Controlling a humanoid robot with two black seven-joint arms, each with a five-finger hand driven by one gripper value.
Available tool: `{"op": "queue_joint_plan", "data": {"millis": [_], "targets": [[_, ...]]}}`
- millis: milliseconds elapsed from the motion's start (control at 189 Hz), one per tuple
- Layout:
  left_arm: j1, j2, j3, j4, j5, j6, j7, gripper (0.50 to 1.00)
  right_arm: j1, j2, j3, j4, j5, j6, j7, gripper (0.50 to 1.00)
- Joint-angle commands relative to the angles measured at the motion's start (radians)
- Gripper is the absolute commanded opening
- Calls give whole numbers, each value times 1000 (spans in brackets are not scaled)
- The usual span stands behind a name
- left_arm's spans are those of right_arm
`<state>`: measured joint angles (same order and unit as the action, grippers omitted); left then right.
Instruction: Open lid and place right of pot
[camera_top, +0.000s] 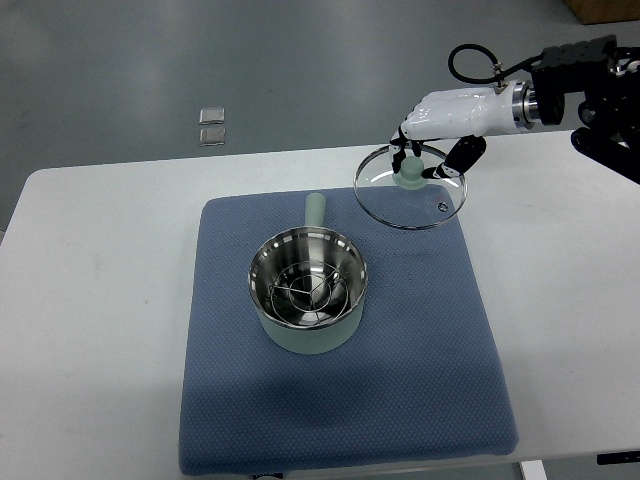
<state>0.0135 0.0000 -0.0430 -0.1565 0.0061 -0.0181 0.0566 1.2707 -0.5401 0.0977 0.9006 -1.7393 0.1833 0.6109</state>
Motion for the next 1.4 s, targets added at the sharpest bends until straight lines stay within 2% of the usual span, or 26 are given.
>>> {"op": "queue_joint_plan", "data": {"millis": [0,227,550,751,783,862,920,925,968,1052,1100,1227,1274,1396], "targets": [[0,0,0,0,0,1,0,1000,-62,-15,-3,0,0,-21,0,541],[0,0,0,0,0,1,0,1000,-151,6,-9,4,-2,-64,0,541],[0,0,0,0,0,1,0,1000,-197,42,-9,12,-2,-84,0,543],[0,0,0,0,0,0,0,1000,-223,57,-7,12,-2,-96,0,570],[0,0,0,0,0,1,0,1000,-228,58,-6,11,-2,-99,0,588],[0,0,0,0,0,0,0,1000,-240,58,-3,11,0,-107,0,676],[0,0,0,0,0,0,0,1000,-241,58,-3,11,0,-108,0,680],[0,0,0,0,0,1,0,1000,-246,57,-3,11,0,-108,0,711],[0,0,0,0,0,1,0,1000,-249,57,-3,11,0,-110,0,742],[0,0,0,0,0,0,0,1000,-249,57,-3,11,0,-110,0,756],[0,0,0,0,0,0,0,1000,-249,55,-1,11,1,-110,0,793],[0,0,0,0,0,0,0,1000,-248,49,0,12,12,-107,0,825],[0,0,0,0,0,1,0,1000,-243,46,0,12,56,-102,0,854],[0,0,0,0,0,0,0,1000,-209,38,0,14,188,-91,0,860]]}}
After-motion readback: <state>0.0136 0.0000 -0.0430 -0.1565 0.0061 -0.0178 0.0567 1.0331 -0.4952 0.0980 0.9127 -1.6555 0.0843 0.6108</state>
